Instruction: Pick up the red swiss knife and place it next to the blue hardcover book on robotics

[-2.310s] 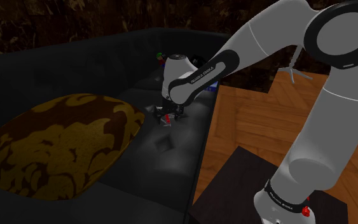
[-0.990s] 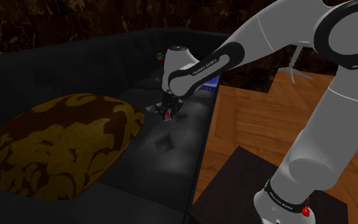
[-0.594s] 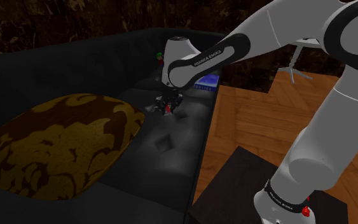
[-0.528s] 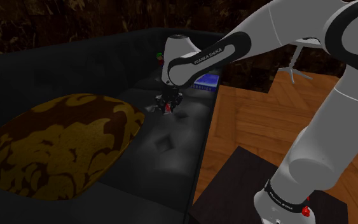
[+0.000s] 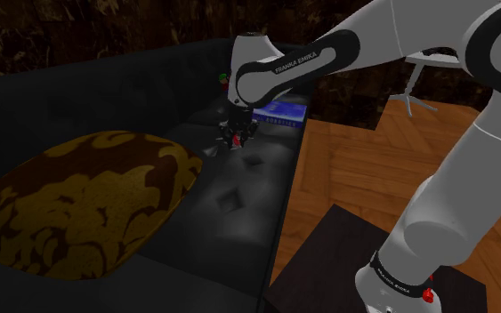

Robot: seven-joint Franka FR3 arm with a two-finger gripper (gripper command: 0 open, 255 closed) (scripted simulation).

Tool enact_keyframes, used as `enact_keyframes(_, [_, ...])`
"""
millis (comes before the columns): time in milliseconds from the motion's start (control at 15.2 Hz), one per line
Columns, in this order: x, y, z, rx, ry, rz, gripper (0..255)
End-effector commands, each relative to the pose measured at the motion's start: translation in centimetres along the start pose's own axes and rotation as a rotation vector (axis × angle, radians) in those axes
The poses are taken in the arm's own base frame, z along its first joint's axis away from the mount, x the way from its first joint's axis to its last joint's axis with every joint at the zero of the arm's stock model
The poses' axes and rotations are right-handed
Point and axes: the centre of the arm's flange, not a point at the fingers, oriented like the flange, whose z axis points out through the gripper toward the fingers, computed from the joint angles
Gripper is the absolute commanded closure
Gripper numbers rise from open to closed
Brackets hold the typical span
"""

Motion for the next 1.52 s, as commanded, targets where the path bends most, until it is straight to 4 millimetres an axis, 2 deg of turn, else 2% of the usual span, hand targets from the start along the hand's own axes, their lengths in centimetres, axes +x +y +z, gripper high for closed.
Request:
enact_keyframes(0, [1.4,1.4,-0.1,0.000,-0.001,0.000,255])
enact_keyframes(1386, [20.5,21.3,2.0,0.000,-0.001,0.000,255])
enact_keyframes(1452, [21.0,21.8,2.1,0.000,-0.001,0.000,255])
